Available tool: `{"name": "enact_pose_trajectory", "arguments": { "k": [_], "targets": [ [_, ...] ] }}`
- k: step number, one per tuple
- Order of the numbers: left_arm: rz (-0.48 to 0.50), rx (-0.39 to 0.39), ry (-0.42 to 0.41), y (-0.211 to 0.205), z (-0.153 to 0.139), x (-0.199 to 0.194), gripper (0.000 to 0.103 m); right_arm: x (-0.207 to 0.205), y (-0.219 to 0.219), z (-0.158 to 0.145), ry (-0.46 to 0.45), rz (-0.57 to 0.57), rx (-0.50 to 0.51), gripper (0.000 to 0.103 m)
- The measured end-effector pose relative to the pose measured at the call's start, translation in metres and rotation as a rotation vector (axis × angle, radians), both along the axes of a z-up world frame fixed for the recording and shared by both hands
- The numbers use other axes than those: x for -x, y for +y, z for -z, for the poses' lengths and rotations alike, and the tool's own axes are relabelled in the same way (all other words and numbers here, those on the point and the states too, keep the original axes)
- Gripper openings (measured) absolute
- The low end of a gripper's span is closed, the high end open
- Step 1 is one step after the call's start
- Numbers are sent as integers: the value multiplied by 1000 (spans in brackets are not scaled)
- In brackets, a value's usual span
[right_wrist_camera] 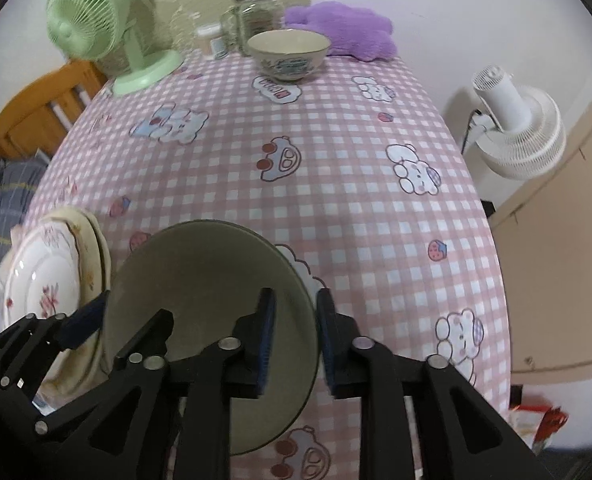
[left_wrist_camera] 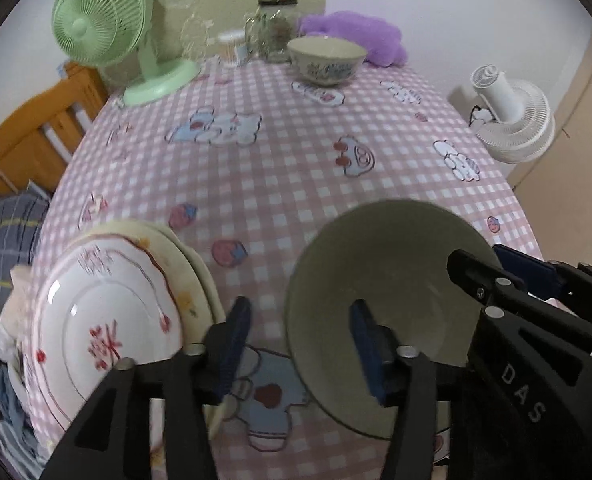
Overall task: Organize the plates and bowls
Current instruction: 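Lower the second bowl toward the first olive-green bowl beside the plates, then open both grippers and release the bowl onto the other bowl, then move both grippers to the cream bowl by the glass jar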
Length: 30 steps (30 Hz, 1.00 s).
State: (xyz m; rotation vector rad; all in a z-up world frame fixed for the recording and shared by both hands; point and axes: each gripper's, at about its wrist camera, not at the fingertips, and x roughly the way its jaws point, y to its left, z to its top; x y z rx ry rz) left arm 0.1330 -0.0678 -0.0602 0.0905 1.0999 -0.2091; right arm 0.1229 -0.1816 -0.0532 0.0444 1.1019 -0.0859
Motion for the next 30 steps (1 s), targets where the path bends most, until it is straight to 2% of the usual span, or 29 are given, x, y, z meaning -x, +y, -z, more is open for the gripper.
{"name": "enact_pose_trajectory", "arguments": {
  "k": [2,4,5,8,17,19,25,30],
  "targets": [
    [23,7,-15,6,-7,-2,64,3,3,-9,-22,31,-2,49],
    [42,23,-23,11,-14,-5,71,6,6,-18,-53,53,0,61],
    [55,35,-30,14,-19,-7,76,7,9,-23,-70,64,4,63],
    [88,49,-55,20,-29,-13,84,6,15,-34,-90,81,-7,68],
    [90,82,-106,27,-55,-36,88,-13,20,-62,-143,81,-27,73],
    [85,89,-113,25,-59,-42,88,-21,21,-68,-152,62,-7,76],
    [36,41,-162,13,-71,-63,94,-43,14,-89,-232,18,166,94],
    [-10,29,-167,-3,-79,-88,94,-71,-6,-96,-248,-49,104,95]
  ]
}}
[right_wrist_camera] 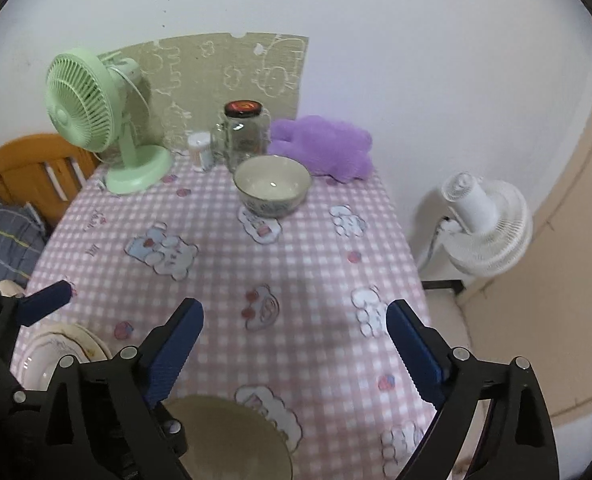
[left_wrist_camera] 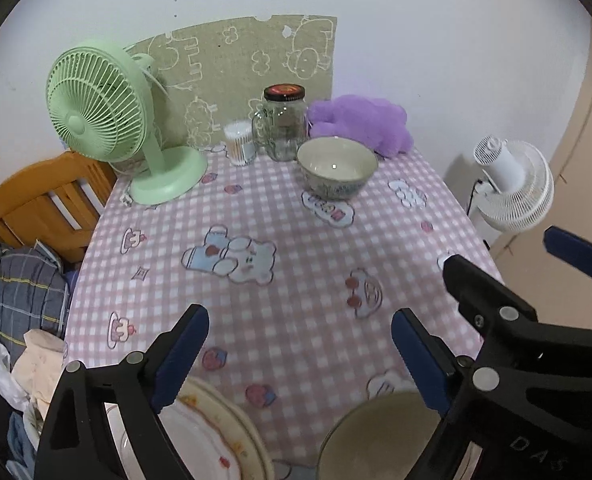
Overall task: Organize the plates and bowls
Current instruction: 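Move both grippers to the cream bowl by the glass jar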
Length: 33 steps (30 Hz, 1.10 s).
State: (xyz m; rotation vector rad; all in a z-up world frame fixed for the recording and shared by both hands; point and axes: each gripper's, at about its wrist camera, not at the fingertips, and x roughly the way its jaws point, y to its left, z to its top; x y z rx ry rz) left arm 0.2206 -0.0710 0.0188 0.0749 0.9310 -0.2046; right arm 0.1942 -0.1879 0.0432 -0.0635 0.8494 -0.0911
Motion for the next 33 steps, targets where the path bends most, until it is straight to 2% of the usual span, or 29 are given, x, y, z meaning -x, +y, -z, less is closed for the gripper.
{"name": "enact_pose_trajectory", "arguments": {
  "k": [12,18,20,24,28,33],
  "targets": [
    [-120,-35,0,-39,5,-74,93,-95,-41,8,19,-162,-97,94],
    [-170,-67,-22,-48,5,-118,90,-144,-55,11,12,-192,-136,94],
    [-205,-124,-50,-51,5,-132,81,-157,-58,14,6,-186,-147,94],
    [-206,-180,-83,-61,7,-157,78,-182,-63,19,14,-188,-178,86],
    [-181,-164,-65,-65,17,-183,76,-207,-71,27,11,-173,-180,86],
    [-156,-118,2,-70,40,-214,64,-237,-75,47,31,-163,-187,86]
  ]
}}
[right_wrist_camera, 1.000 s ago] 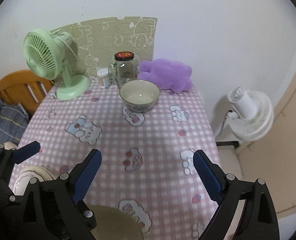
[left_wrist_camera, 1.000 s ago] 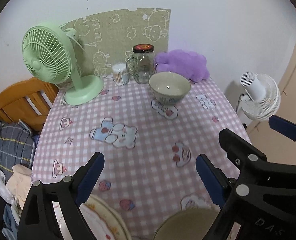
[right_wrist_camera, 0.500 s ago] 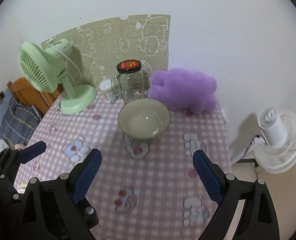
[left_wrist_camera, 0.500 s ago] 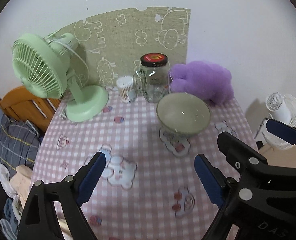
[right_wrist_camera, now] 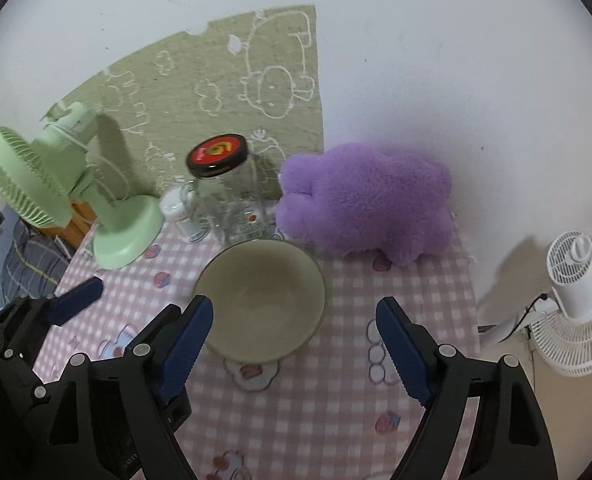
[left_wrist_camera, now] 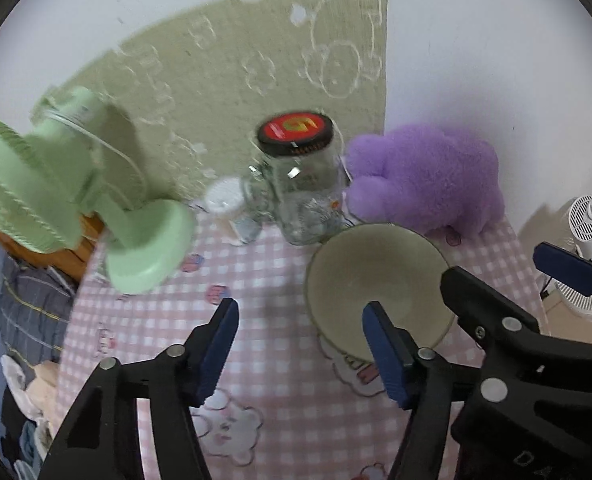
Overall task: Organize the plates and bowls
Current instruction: 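Move both grippers to the cream bowl by the glass jar, then close both grippers on the rim of the cream bowl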
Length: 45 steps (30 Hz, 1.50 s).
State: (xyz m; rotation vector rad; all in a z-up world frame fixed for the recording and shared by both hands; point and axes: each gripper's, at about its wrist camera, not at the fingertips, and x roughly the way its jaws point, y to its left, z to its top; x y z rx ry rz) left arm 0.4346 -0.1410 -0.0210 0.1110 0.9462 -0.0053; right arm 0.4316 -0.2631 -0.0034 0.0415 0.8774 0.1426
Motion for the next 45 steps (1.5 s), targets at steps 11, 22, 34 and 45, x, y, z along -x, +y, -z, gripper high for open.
{"name": "enact_pose_trajectory", "arguments": {
  "k": [11,22,34,45],
  "targets": [
    [21,3,79,-11,49,-37,43,-44,-9,54,83,36,-22,73],
    [5,50,110,-6,61,-53,26,-59,-10,79,127,37,-36,28],
    [19,-18,87,-7,62,-51,15,-62,-5,83,138,34,-30,13],
    [33,-22,125,-11,57,-39,15,-49,-7,77,163,42,-29,13]
  ]
}}
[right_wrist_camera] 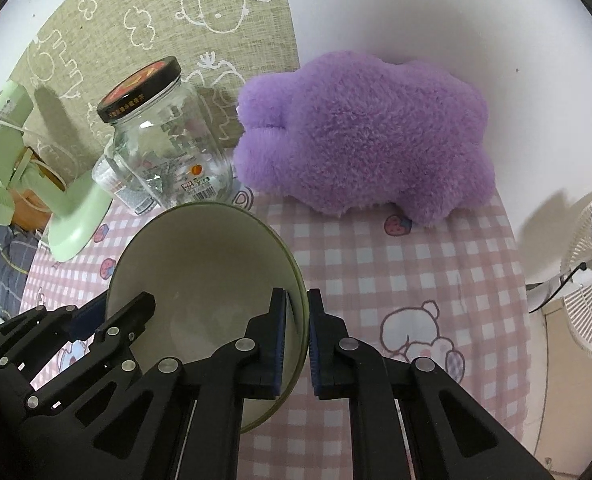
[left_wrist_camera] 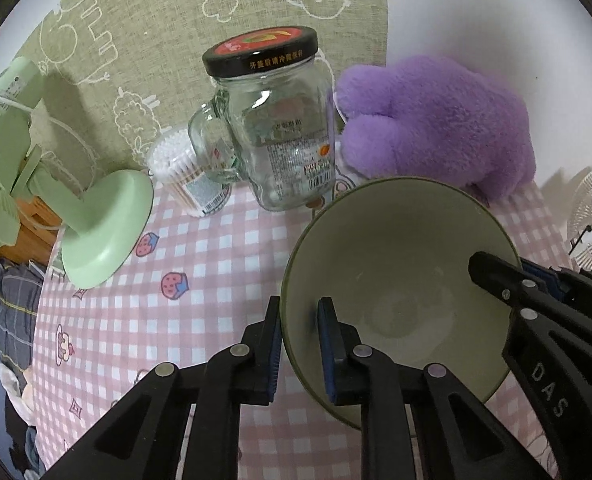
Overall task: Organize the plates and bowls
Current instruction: 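Close both grippers on the rim of the cream bowl, then lift the cream bowl and carry it toward the plate stack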
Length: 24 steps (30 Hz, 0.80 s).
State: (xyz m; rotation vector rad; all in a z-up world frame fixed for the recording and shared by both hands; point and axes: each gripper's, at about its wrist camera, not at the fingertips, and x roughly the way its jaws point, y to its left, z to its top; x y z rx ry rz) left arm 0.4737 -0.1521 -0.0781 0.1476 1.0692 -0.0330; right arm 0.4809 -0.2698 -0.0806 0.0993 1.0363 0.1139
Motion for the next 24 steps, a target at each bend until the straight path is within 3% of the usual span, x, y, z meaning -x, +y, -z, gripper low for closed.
{"name": "enact_pose_trajectory", "arguments": {
  "k": [24],
  "targets": [
    [16,23,5,7,-23,81,15,83,7,-25,34,7,12,13]
  ]
}}
